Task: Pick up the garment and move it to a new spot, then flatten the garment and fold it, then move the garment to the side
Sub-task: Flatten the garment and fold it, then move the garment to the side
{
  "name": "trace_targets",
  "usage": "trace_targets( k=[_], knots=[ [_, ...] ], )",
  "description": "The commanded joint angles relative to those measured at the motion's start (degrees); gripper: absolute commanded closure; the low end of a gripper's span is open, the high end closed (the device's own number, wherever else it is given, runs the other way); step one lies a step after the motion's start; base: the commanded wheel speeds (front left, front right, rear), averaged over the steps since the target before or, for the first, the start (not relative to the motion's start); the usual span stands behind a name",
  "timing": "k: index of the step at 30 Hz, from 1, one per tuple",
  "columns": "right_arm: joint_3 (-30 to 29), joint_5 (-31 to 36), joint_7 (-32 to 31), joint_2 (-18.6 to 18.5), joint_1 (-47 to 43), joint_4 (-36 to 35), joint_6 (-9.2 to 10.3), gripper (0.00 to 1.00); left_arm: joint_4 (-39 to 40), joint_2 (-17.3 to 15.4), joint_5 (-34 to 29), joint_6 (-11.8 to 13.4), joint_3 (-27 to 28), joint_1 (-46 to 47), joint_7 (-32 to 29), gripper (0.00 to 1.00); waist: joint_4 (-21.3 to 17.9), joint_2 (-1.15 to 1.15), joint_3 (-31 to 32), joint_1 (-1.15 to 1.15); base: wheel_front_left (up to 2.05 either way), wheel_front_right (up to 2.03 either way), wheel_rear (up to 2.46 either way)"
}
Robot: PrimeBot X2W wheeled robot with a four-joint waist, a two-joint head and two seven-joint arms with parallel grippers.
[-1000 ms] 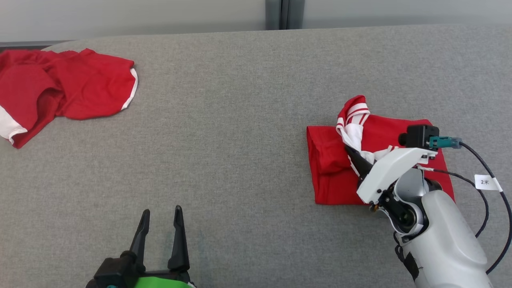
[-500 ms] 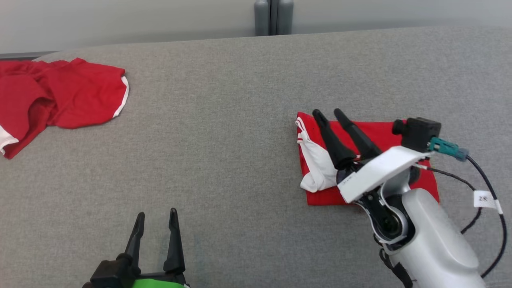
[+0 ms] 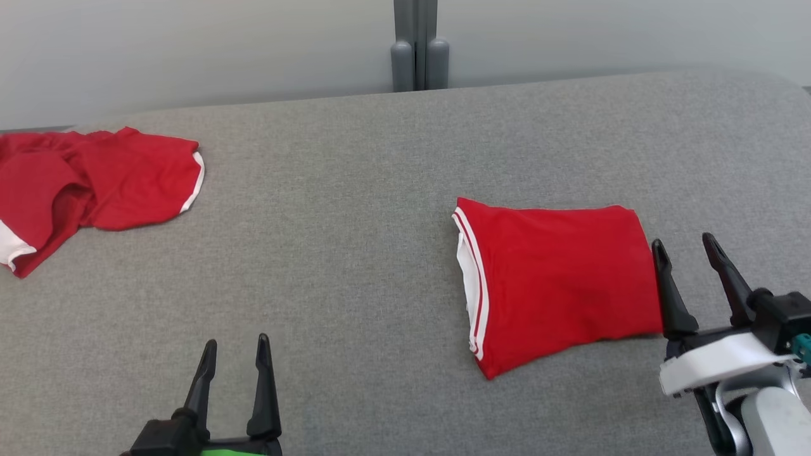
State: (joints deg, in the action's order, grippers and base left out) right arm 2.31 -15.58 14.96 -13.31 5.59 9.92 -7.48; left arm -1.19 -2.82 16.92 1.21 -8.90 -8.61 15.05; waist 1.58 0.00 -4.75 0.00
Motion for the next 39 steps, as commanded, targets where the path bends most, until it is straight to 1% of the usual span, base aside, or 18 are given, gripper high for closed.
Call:
trace_targets(
  k=[1, 5, 10, 13, 15, 30, 32, 34, 37, 39],
  knots=[
    [-1.3, 2.4, 0.2, 0.1, -2.3, -0.9, -0.01, 0.0, -0.5, -0.1, -0.7, -0.5, 0.5, -1.3, 0.2, 0.0, 0.6, 0.0, 1.5, 0.0, 0.0, 0.0, 0.0],
    [-5.1, 5.5, 0.3, 1.4, -8.0, -2.9, -0.01, 0.0, -1.1, -0.1, -1.8, -1.7, 1.2, -2.7, 0.2, 0.0, 1.4, 0.0, 4.0, 0.0, 0.0, 0.0, 0.0],
    [-7.9, 6.1, 0.3, 3.8, -13.0, -3.2, -0.01, 0.0, -1.7, -0.1, -2.5, -3.0, 2.0, -4.0, 0.2, 0.0, 2.1, 0.0, 5.5, 0.0, 0.0, 0.0, 0.0],
    [-7.5, 6.5, 0.3, 4.5, -14.3, -2.6, -0.01, 0.0, -1.9, -0.1, -2.8, -3.1, 2.4, -4.3, 0.2, 0.0, 2.1, 0.0, 6.0, 0.0, 0.0, 0.0, 0.0],
    [-7.0, 6.7, 0.3, 4.3, -14.8, -2.0, 0.0, 0.0, -2.4, -0.1, -2.8, -2.8, 2.7, -4.8, 0.2, 0.0, 2.1, 0.0, 6.3, 0.0, 0.0, 0.0, 0.0],
    [-4.8, 6.5, 0.3, 3.6, -12.3, -0.4, 0.01, 0.0, -3.2, -0.1, -2.6, -2.8, 3.4, -4.9, 0.2, 0.0, 3.3, 0.0, 6.3, 0.0, 0.0, 0.0, 0.0],
    [-4.2, 4.9, 0.3, 4.1, -11.9, 0.1, 0.01, 0.0, -3.1, -0.1, -2.6, -2.7, 3.4, -5.0, 0.2, 0.0, 3.2, 0.0, 6.3, 0.0, 0.0, 0.0, 0.0],
    [-2.7, 2.7, 0.3, 3.5, -10.7, 0.7, 0.01, 0.0, -3.0, -0.1, -2.4, -2.5, 3.6, -5.0, 0.2, 0.0, 2.9, 0.0, 6.1, 0.0, 0.0, 0.0, 0.0],
    [0.0, -2.9, 0.3, 1.1, -8.1, 3.4, 0.02, 0.0, -3.0, -0.1, -2.5, -2.6, 3.5, -4.9, 0.2, 0.0, 2.4, 0.0, 5.7, 0.0, 0.0, 0.0, 0.0],
    [0.8, -7.4, -2.5, -0.7, -5.0, 5.6, 0.02, 0.0, -3.1, -0.1, -2.6, -2.8, 3.3, -4.5, 0.2, 0.0, 2.2, 0.0, 5.1, 0.0, 0.0, 0.0, 0.0]
  ],
)
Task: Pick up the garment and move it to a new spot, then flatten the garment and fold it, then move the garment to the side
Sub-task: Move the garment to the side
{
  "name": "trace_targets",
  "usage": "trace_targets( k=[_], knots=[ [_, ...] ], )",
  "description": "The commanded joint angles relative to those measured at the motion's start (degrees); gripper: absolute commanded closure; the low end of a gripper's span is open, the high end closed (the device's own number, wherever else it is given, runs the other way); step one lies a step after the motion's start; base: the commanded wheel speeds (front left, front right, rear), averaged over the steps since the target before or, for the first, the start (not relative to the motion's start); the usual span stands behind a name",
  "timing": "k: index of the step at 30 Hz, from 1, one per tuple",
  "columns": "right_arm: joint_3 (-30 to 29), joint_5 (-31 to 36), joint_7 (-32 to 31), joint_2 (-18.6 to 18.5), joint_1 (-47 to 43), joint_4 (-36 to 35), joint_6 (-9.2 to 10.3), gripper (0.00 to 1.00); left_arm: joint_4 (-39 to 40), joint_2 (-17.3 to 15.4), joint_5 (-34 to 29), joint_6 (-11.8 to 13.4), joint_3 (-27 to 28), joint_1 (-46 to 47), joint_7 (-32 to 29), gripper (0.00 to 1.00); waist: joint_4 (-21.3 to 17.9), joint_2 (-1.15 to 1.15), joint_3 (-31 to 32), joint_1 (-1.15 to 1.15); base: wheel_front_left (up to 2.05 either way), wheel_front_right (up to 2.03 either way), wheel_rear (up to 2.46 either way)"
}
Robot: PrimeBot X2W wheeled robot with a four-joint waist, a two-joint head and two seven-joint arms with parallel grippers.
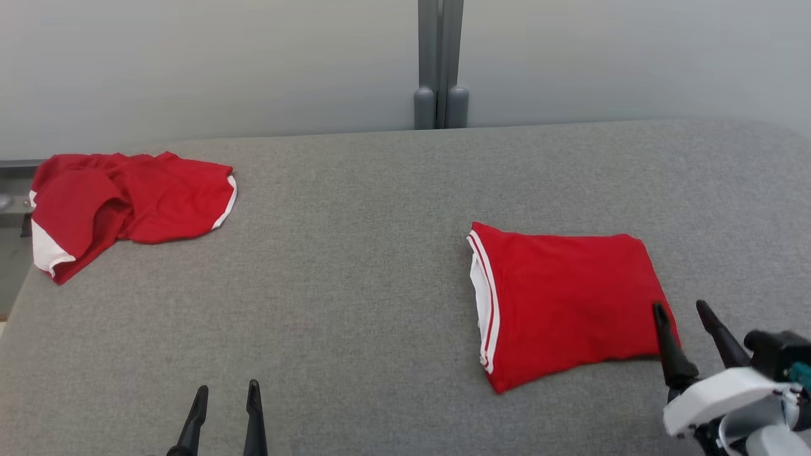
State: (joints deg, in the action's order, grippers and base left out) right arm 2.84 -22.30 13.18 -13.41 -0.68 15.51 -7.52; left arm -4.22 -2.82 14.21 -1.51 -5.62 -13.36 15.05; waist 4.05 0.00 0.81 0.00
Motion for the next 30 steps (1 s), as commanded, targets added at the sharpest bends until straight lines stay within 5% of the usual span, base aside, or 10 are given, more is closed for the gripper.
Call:
trace_targets(
  k=[1, 6, 10, 22, 23, 30],
  knots=[
    [0.8, -3.3, -3.3, -1.6, 3.2, 0.5, 0.03, 0.0, 0.0, -0.1, 0.1, -0.1, -0.1, 0.6, 0.2, 0.0, -0.3, 0.0, -0.9, 0.0, 0.0, 0.0, 0.0],
    [0.4, -12.5, -21.2, -6.4, 11.0, 4.1, 0.04, 0.0, 0.1, -0.1, -0.6, -0.8, -0.8, 2.7, 0.2, 0.0, -0.2, 0.0, -4.2, 0.0, 0.0, 0.0, 0.0],
    [-1.4, -13.2, -30.9, -8.0, 15.8, 8.5, 0.04, 0.0, -0.1, -0.1, -0.8, -1.2, -1.1, 4.4, 0.2, 0.0, 0.9, 0.0, -6.9, 0.0, 0.0, 0.0, 0.0],
    [-5.3, -11.1, -34.3, -3.8, 25.2, 23.3, 0.04, 0.0, -0.3, -0.1, -0.8, -1.1, -2.8, 7.7, 0.2, 0.0, 3.4, 0.0, -11.6, 0.0, 0.0, 0.0, 0.0],
    [-5.9, -11.7, -33.6, -3.5, 25.6, 24.0, 0.04, 1.0, -0.2, -0.1, -0.7, -0.9, -2.9, 8.0, 0.2, 0.0, 3.3, 0.0, -11.8, 0.0, 0.0, 0.0, 0.0],
    [-6.2, -14.5, -31.3, -3.6, 28.8, 24.6, 0.09, 1.0, 0.8, -0.1, -0.3, -0.6, -3.0, 9.2, 0.2, 0.0, -1.5, 0.0, -13.4, 0.0, 0.0, 0.0, 0.0]
  ],
)
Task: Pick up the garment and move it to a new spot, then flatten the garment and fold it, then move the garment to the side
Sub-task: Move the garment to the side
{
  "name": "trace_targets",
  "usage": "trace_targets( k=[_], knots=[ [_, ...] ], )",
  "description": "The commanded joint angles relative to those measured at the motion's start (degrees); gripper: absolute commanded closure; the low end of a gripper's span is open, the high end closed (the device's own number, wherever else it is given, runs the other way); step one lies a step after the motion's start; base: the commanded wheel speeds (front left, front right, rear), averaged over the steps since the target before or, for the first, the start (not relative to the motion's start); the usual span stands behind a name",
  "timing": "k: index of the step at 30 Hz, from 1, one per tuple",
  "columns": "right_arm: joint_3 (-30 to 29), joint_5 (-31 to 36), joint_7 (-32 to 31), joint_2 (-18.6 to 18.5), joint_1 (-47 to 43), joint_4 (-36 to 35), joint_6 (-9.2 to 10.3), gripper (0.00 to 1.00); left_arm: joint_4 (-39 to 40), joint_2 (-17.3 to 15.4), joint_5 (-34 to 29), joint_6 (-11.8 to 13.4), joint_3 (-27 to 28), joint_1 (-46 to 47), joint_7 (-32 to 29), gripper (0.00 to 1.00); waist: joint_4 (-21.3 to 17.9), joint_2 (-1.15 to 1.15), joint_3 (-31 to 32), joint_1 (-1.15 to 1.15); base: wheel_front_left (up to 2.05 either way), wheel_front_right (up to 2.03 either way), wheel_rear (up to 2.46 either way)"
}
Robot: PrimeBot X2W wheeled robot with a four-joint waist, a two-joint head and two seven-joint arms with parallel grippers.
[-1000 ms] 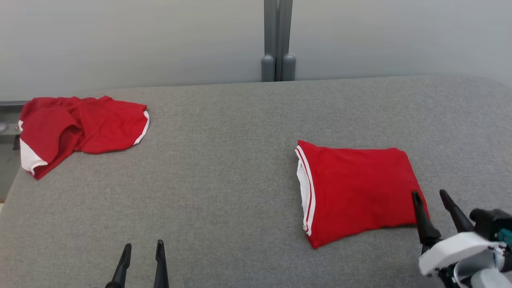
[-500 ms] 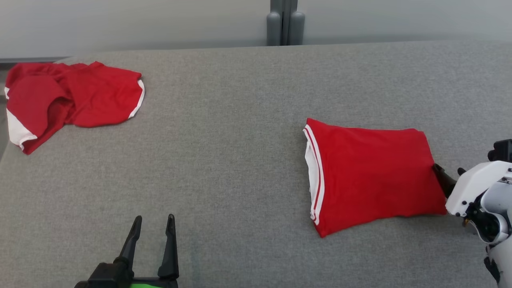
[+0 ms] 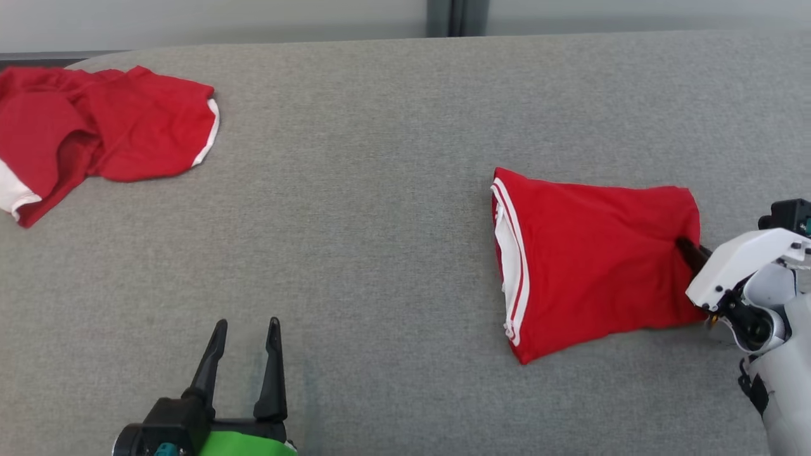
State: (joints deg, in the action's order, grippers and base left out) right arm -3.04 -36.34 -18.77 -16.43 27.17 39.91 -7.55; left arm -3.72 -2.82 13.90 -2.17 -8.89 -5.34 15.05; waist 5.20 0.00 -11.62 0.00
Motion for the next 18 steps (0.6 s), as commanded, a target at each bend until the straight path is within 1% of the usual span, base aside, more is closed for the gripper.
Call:
trace_targets(
  k=[1, 4, 6, 10, 14, 18],
  knots=[
    [-0.3, -0.4, 1.3, -0.7, 1.7, 0.2, 0.12, 1.0, 0.6, -0.1, 0.1, 0.1, 0.5, 1.3, 0.2, 0.0, -3.9, 0.0, -1.5, 0.0, 0.0, 0.0, 0.0],
    [-1.2, 1.1, 4.2, -1.1, 4.2, 1.1, 0.11, 1.0, 1.1, -0.1, -0.7, -0.4, 0.8, 2.2, 0.2, 0.0, -8.0, 0.0, -3.6, 0.0, 0.0, 0.0, 0.0],
    [-2.1, 3.6, 6.4, -2.1, 6.4, 2.7, 0.11, 1.0, 1.2, -0.1, -1.6, -1.0, 1.0, 3.2, 0.1, 0.0, -10.5, 0.0, -5.6, 0.0, 0.0, 0.0, 0.0],
    [-5.2, 8.9, 11.6, -2.7, 12.1, 6.2, 0.07, 1.0, 1.7, -0.2, -4.0, -2.6, 2.2, 6.2, 0.1, 0.0, -13.4, 0.0, -10.0, 0.0, 0.0, 0.0, 0.0],
    [-9.0, 13.4, 16.2, -3.5, 17.7, 9.8, 0.1, 1.0, 1.9, -0.8, -6.1, -3.8, 3.0, 9.0, 0.1, 0.0, -13.9, 0.0, -13.8, 0.0, 0.0, 0.0, 0.0],
    [-13.2, 18.1, 19.7, -5.5, 23.3, 14.0, 0.1, 1.0, 2.3, -1.2, -7.1, -4.5, 3.0, 10.2, 0.1, 0.0, -12.1, 0.0, -16.6, 0.0, 0.0, 0.0, 0.0]
  ],
)
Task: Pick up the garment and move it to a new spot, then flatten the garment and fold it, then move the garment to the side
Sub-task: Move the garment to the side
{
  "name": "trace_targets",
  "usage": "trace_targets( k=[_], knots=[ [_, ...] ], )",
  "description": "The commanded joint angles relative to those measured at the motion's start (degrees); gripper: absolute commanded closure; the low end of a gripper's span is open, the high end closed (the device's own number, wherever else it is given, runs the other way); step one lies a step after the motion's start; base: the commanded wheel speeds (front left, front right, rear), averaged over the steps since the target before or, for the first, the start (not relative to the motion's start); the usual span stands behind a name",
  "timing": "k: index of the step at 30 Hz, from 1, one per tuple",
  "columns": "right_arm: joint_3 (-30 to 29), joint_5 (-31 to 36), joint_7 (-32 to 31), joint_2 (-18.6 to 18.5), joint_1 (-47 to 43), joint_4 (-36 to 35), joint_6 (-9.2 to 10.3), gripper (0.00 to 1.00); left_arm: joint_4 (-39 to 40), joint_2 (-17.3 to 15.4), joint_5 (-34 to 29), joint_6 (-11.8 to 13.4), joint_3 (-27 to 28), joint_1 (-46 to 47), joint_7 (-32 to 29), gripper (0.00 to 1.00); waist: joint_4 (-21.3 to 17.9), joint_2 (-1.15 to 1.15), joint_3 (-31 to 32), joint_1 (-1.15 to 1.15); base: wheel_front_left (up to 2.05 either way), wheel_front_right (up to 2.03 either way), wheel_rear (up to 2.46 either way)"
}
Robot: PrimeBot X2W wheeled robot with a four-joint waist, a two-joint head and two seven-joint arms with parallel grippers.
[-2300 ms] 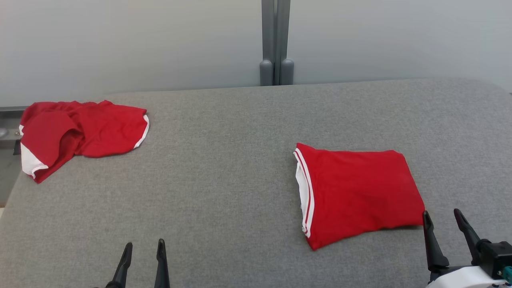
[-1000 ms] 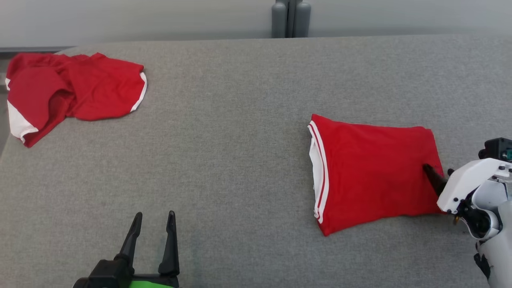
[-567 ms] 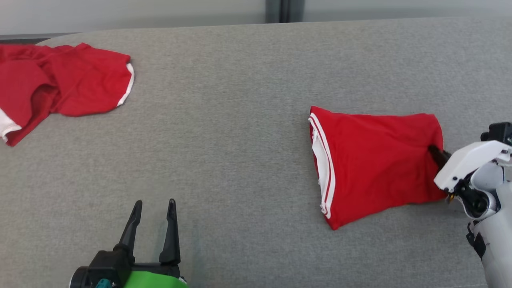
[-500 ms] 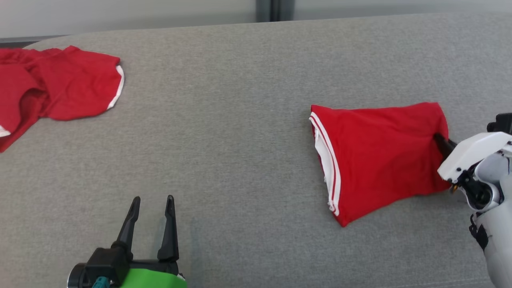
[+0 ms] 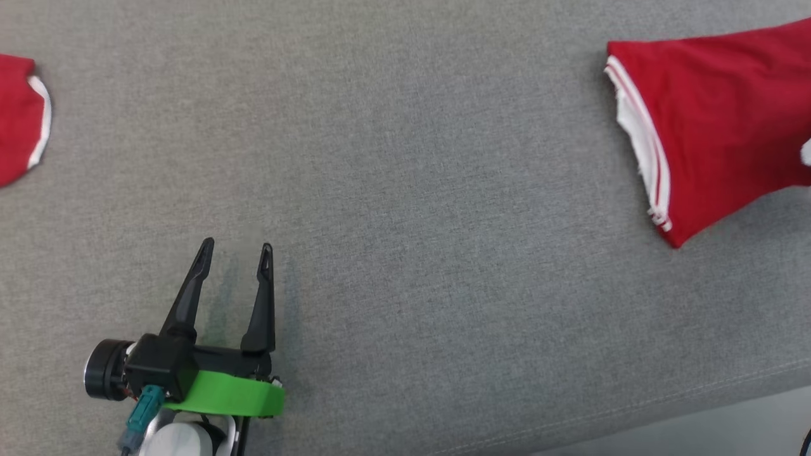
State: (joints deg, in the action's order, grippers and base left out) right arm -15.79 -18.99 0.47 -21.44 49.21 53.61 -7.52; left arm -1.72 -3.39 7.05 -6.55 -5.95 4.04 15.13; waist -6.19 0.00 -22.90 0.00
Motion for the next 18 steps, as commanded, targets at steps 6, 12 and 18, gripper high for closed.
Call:
trace_targets(
  k=[6, 12, 18],
  knots=[
    [-7.7, 8.1, 4.2, -6.7, 7.0, 5.7, 0.06, 1.0, 1.1, -0.7, -0.8, -0.5, 1.4, -1.1, 0.0, 0.0, 3.3, 0.0, -7.3, 0.0, 0.0, 0.0, 0.0],
    [-14.3, 17.8, 10.0, -8.9, 10.4, 6.7, 0.06, 0.0, 1.6, -0.3, -0.9, -0.7, 2.7, -2.5, 0.0, 0.0, 4.8, 0.0, -7.1, 0.0, 0.0, 0.0, 0.0],
    [-12.7, 23.6, 14.6, -4.0, 8.6, 0.2, 0.06, 0.0, 1.4, 0.2, 0.2, -0.7, 2.6, -1.9, 0.0, 0.0, 4.8, 0.0, -3.7, 0.0, 0.0, 0.0, 0.0]
  ],
)
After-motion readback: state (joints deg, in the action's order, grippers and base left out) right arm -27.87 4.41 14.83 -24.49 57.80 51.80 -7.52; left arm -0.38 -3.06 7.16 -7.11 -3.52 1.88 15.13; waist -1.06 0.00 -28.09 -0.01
